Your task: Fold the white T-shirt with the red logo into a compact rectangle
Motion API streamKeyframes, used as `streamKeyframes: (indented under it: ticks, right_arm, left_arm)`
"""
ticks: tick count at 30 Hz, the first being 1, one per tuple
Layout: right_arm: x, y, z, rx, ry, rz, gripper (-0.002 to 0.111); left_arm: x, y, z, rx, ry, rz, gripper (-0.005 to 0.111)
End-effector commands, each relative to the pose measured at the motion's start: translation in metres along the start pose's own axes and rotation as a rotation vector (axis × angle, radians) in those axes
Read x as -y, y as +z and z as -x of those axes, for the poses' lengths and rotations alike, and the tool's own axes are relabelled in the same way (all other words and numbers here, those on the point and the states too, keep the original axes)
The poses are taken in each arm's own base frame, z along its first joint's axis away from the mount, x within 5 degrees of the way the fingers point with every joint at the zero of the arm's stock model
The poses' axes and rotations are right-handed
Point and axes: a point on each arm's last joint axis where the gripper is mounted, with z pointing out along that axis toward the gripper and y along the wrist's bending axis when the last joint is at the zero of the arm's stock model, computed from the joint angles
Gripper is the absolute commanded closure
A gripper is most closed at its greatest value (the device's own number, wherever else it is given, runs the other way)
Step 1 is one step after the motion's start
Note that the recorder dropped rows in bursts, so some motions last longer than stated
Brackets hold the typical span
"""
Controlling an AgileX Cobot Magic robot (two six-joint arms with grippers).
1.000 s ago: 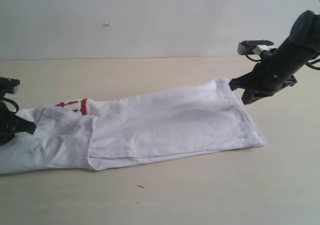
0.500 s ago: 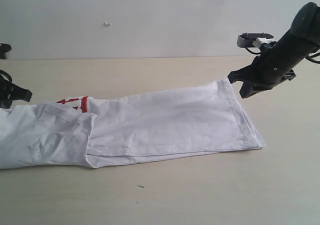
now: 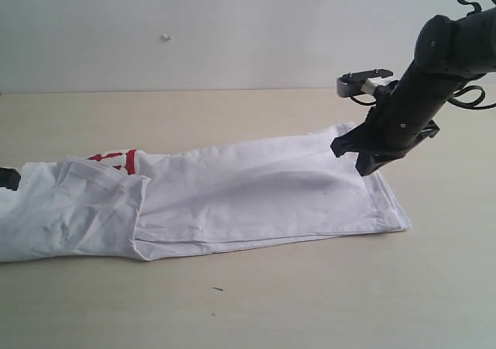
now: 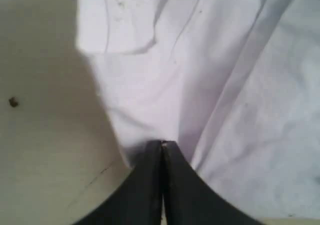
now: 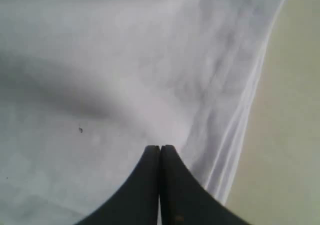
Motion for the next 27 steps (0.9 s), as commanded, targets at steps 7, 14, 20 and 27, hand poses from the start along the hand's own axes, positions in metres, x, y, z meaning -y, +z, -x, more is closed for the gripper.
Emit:
streamKeyframes:
  ticks: [7,14,20,27]
  right_arm:
    - [0.007,0.041,-0.01,-0.084,0.013,-0.011,0.108]
    - [0.008,0.044,-0.01,-0.085,0.003,-0.013,0.108]
    - [0.008,0.044,-0.01,-0.083,0.002,-0.014,0.108]
    - [0.008,0.044,-0.01,-0.082,0.002,-0.014,0.108]
  left_arm:
    - [-0.011,0.009,-0.007,-0.011,-0.062,-0.094,0.107]
    - [-0.025,0.006,0.001,0.057,-0.145,-0.091,0.101]
    - [-0.031,-0.014,0.012,0.153,-0.149,-0.073,0.045]
    - [-0.047,0.004,0.014,0.107,-0.264,-0.122,0.048]
